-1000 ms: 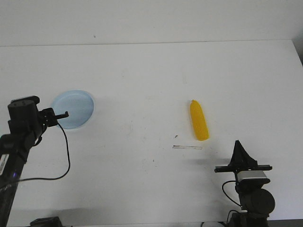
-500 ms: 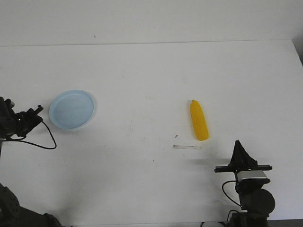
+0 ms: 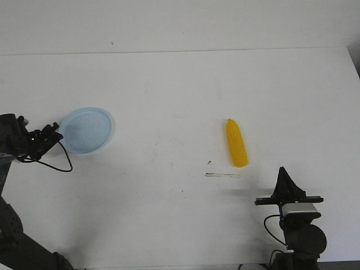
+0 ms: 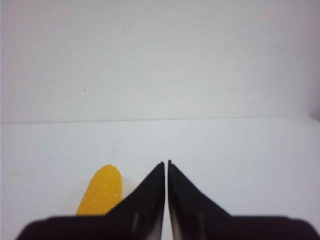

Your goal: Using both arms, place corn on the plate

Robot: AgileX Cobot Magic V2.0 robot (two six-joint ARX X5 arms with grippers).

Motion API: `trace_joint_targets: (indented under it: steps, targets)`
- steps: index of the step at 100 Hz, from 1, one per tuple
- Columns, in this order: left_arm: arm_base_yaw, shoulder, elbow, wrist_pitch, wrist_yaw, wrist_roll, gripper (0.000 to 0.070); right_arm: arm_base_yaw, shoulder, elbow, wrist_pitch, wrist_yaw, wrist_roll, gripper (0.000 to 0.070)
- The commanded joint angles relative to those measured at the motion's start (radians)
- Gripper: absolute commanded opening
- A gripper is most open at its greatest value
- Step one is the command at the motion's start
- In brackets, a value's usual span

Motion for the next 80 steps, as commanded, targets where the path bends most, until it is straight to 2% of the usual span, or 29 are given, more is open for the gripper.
trace_joint_targets:
  steps: [1,60,65,73,80]
  targets:
    - [0.001,0.035,0.022,0.007,0.004,-0.016,0.0247,0.001,0.000,-0.001,0.010,0.000,-0.004,0.0008]
    - [-0.039,0.104,0.022,0.016,0.000,-0.022,0.0238,0.001,0.000,-0.001,0.010,0.000,-0.003,0.0008]
    - [-0.043,0.106,0.022,0.019,0.000,-0.022,0.0219,0.001,0.000,-0.001,0.011,0.000,-0.003,0.0008]
    - [-0.048,0.107,0.022,0.018,0.000,-0.021,0.0116,0.001,0.000,-0.001,0.010,0.000,-0.003,0.0008]
    - [-0.052,0.107,0.022,0.020,0.000,-0.021,0.0070,0.001,0.000,-0.001,0.010,0.000,-0.004,0.0008]
